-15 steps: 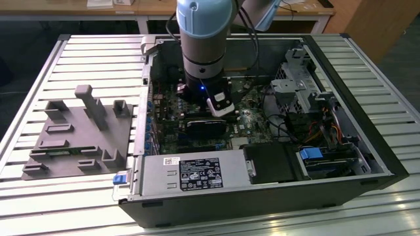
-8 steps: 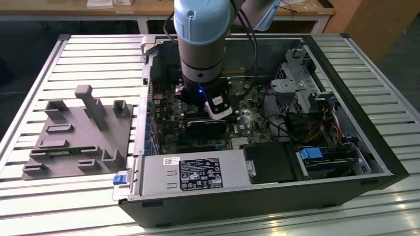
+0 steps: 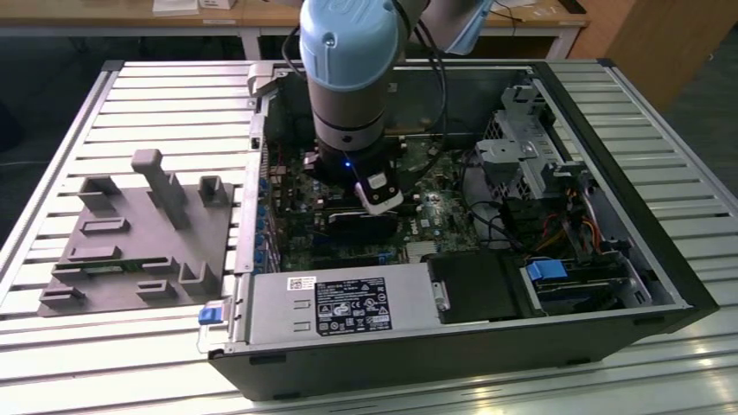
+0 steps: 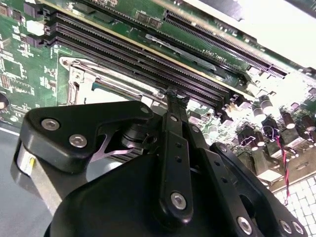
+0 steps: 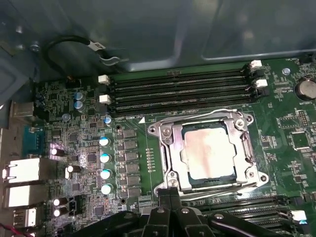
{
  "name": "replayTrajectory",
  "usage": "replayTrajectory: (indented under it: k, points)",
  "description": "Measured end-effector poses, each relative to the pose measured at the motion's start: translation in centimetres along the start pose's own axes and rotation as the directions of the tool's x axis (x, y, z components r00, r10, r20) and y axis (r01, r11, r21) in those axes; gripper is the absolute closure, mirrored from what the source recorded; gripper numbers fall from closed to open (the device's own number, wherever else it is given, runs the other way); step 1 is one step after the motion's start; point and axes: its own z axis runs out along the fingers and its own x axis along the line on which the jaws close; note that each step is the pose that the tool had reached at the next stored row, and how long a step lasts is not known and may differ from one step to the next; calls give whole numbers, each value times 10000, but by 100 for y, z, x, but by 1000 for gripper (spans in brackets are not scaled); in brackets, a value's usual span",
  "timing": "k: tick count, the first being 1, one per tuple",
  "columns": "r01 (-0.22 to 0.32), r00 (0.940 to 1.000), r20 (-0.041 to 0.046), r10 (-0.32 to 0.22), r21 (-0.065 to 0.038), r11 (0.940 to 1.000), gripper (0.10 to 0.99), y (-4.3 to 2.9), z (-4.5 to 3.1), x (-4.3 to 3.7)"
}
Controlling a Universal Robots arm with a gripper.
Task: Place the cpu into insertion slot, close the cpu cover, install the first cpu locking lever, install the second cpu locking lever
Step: 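Install the second cpu locking lever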
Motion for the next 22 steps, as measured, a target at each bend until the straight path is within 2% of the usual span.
replayTrajectory:
  k: [11, 22]
  points:
    - [1, 10000, 0, -1, -2, 10000, 984, 28, 31, 18]
    - [4, 10000, 1, -4, 1, 10000, 984, 33, 67, 71]
